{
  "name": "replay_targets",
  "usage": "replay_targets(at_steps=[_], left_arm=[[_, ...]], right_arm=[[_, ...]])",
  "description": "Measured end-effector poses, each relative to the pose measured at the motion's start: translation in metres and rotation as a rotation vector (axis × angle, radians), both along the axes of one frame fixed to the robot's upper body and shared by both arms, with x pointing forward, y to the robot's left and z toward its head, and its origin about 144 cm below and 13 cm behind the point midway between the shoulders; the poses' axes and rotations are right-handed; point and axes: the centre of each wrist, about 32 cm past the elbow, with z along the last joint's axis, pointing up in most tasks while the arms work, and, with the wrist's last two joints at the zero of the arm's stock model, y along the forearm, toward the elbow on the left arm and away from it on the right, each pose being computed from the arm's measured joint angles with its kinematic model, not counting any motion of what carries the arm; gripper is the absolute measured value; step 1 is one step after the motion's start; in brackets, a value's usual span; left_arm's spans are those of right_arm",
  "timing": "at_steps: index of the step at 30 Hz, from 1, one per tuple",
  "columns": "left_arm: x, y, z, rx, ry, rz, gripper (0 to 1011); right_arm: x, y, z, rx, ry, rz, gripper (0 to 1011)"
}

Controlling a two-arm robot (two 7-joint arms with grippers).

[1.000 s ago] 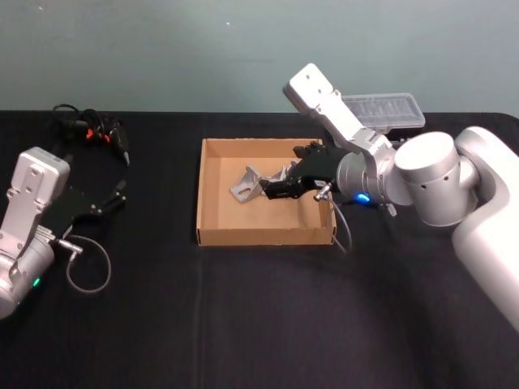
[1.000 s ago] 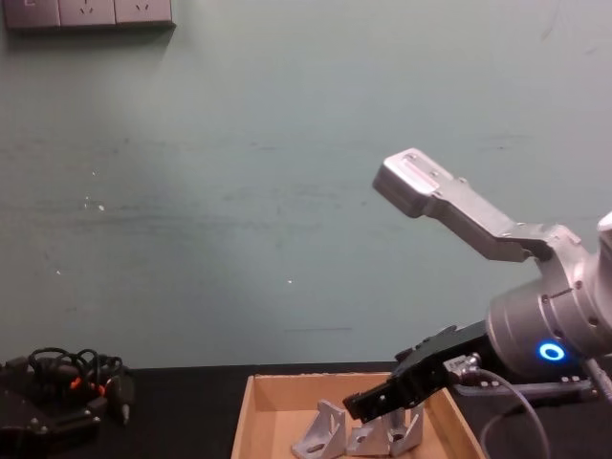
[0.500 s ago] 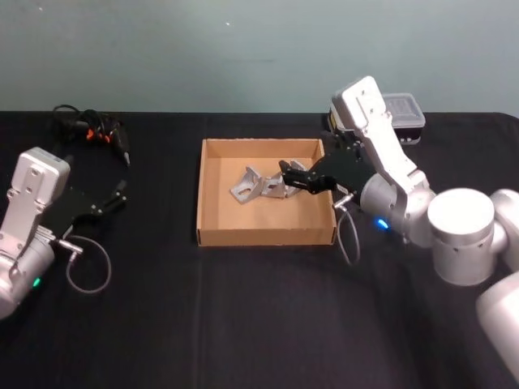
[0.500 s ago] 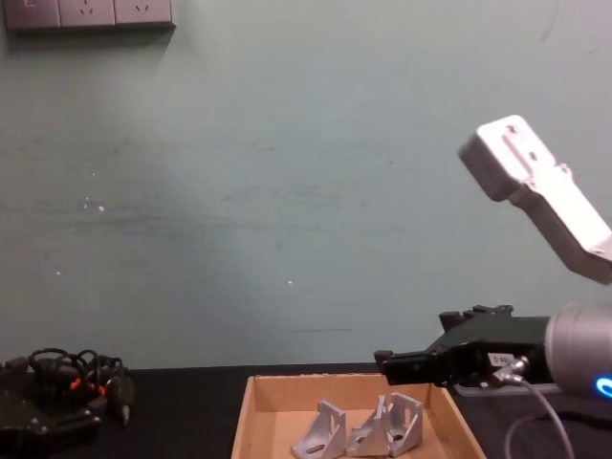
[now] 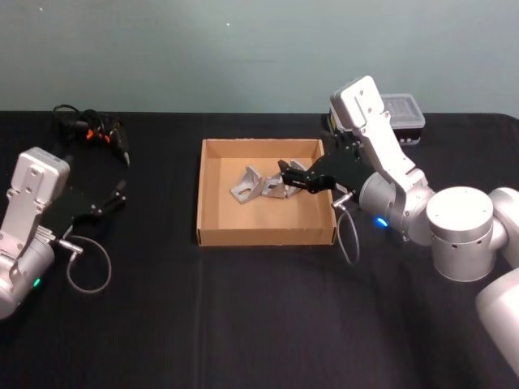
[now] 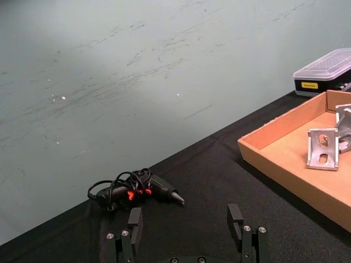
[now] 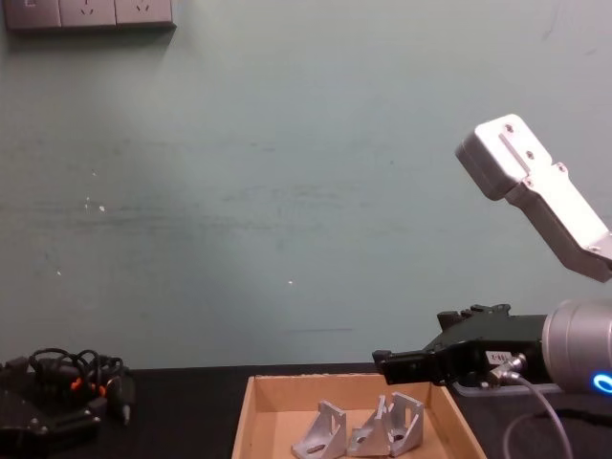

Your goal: Use one hand to pick up the angle iron from the table and place it into the box.

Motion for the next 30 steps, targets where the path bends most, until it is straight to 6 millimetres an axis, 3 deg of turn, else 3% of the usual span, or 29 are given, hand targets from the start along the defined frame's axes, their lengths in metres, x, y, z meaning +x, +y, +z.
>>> replay_targets(at_steps=[30], left_arm=[[0.0, 0.0, 0.0, 0.0, 0.0, 0.0, 1011]], right_arm=[[0.0011, 0.0005, 0.0009, -0.004, 0.007, 0.005, 1004]])
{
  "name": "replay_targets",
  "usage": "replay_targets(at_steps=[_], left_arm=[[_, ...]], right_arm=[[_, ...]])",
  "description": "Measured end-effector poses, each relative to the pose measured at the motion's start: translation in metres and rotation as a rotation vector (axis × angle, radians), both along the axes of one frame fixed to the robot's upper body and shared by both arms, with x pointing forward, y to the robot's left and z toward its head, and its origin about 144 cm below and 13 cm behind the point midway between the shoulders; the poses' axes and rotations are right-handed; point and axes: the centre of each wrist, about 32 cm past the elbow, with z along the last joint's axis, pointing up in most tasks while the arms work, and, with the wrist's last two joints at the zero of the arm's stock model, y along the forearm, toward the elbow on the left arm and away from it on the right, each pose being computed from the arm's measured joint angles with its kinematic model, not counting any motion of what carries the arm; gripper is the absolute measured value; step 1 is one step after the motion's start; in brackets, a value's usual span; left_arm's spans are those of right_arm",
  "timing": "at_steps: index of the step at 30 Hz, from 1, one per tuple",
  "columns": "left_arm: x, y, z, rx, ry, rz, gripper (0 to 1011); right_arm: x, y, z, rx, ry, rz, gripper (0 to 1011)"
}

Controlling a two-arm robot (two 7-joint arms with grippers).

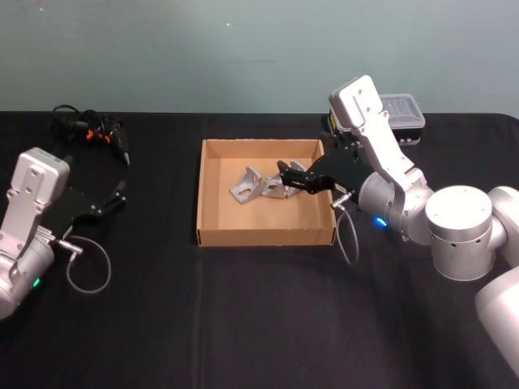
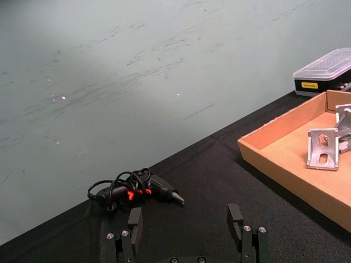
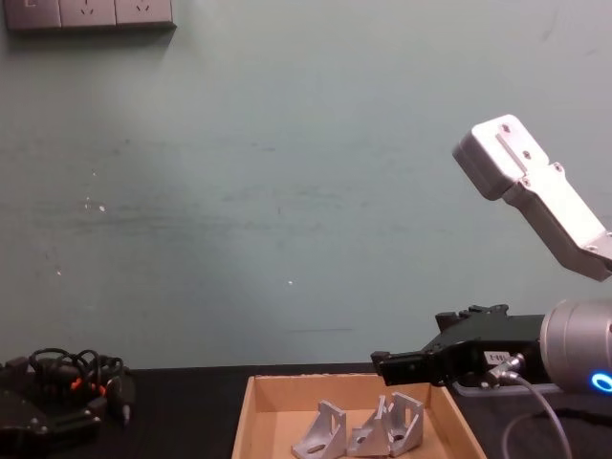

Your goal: Use one hand to pick up the angle iron from the table and place it into the box.

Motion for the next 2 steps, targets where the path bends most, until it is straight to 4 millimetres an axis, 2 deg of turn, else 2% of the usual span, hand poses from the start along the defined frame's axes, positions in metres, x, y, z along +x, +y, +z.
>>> replay_targets(at_steps=[2], left_arm=[[0.0, 0.0, 0.0, 0.0, 0.0, 0.0, 1011]], right_arm=[[0.0, 0.0, 0.0, 0.0, 0.0, 0.0, 1004]])
